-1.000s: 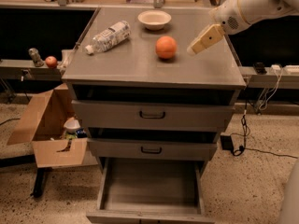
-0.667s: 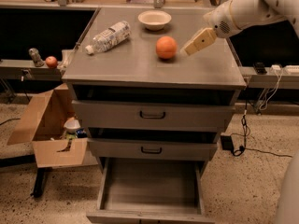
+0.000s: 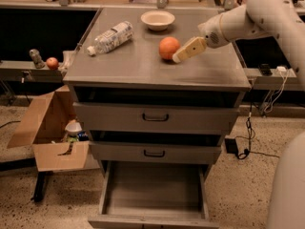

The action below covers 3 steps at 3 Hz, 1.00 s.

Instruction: Place orange into bottom drawer

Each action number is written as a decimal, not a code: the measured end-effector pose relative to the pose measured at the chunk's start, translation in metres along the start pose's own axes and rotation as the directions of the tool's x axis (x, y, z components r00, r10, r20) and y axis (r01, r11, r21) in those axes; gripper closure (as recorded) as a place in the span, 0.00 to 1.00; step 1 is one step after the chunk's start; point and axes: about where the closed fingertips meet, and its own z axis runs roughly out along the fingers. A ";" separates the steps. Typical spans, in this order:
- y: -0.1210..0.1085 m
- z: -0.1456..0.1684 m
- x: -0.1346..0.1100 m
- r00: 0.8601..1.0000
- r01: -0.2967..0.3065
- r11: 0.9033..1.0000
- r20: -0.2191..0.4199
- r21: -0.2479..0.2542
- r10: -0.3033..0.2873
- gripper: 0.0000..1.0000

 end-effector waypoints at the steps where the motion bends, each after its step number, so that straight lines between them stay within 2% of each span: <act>1: 0.000 0.014 -0.001 1.000 0.003 1.000 0.001 -0.011 -0.003 0.00; 3: -0.001 0.040 -0.007 1.000 -0.010 0.999 0.024 -0.034 0.010 0.00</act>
Offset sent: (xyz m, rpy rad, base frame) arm 0.0268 0.0232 -0.0133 0.0383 -0.0012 0.0104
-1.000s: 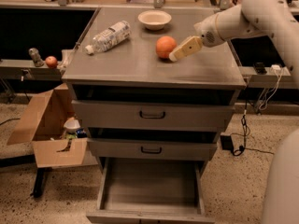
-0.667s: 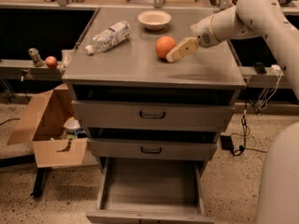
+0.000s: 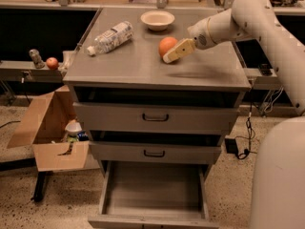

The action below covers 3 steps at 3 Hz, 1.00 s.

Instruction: Place orange into bottom drawer

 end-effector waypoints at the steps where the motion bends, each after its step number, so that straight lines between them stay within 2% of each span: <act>1: 0.004 0.017 -0.004 1.000 0.000 1.000 0.007 -0.030 0.001 0.03; 3: 0.015 0.034 -0.005 1.000 0.004 0.997 0.015 -0.077 -0.003 0.50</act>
Offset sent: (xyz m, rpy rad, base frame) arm 0.0099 0.0265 -0.0098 0.0269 0.0169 0.0504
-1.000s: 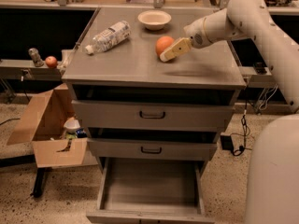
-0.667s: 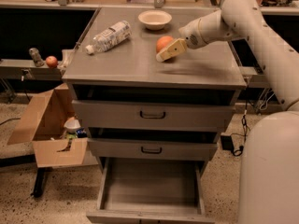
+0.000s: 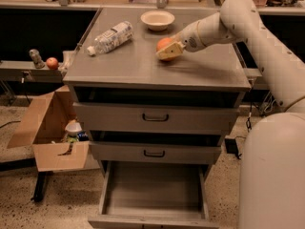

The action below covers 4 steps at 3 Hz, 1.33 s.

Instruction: Place orange into bottom drawer

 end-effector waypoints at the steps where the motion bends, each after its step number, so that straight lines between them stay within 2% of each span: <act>1: -0.004 -0.020 -0.013 0.994 0.003 1.000 0.109 -0.009 -0.002 0.72; 2: 0.005 -0.070 -0.047 0.962 0.068 0.998 0.265 -0.008 -0.063 0.96; 3: 0.008 -0.069 -0.050 0.958 0.078 0.997 0.279 -0.013 -0.071 1.00; 4: 0.008 -0.069 -0.050 0.958 0.078 0.997 0.279 -0.013 -0.071 1.00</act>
Offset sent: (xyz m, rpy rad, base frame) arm -0.0613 -0.0533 0.1515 0.3328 -0.3392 0.1232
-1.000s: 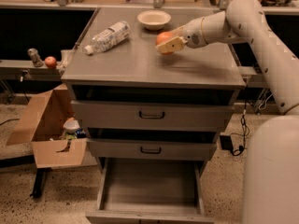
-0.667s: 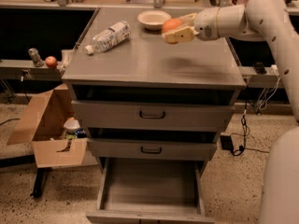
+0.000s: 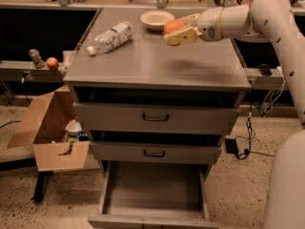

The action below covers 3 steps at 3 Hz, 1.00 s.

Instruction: Place orange into bottom drawer

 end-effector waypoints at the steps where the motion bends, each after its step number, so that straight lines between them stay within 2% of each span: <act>1: 0.002 0.004 0.003 1.000 0.016 1.000 -0.019 -0.002 -0.016 1.00; 2: 0.033 -0.005 0.028 1.000 0.027 0.996 -0.014 -0.087 -0.028 1.00; 3: 0.078 -0.029 0.046 0.998 0.059 0.984 0.036 -0.167 -0.054 1.00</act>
Offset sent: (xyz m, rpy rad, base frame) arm -0.0927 -0.0119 -0.0722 -0.0268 0.0287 0.2104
